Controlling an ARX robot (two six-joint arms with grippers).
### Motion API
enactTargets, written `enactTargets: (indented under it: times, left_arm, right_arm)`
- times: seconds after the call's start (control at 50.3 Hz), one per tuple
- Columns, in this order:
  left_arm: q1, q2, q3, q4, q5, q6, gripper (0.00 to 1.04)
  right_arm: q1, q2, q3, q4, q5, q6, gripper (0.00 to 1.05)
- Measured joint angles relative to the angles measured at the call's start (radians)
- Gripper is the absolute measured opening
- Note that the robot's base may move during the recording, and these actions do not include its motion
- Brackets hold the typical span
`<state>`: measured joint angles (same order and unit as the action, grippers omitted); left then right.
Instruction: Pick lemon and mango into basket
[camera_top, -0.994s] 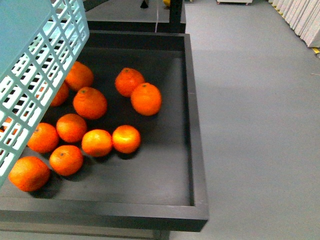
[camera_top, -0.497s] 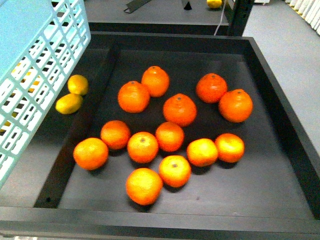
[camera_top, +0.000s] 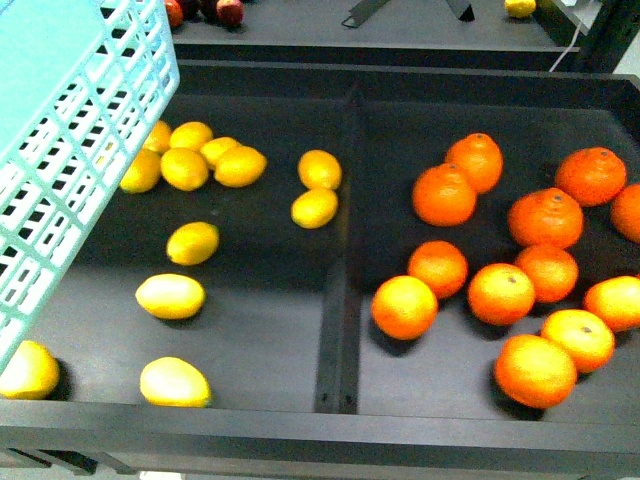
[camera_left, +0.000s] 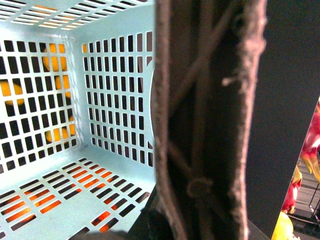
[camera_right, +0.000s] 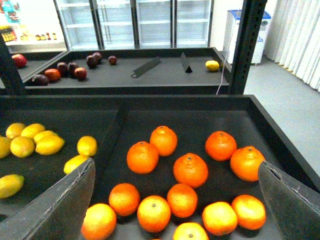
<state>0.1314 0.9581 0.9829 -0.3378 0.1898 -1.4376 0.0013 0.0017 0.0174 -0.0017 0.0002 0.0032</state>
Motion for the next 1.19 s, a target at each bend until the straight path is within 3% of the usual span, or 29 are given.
enactTargets:
  times: [1.193]
  left_arm:
    - [0.0,0.001,0.0,0.0,0.0,0.004,0.05]
  right_arm:
    - [0.0,0.0,0.0,0.0,-0.003,0.0,0.96]
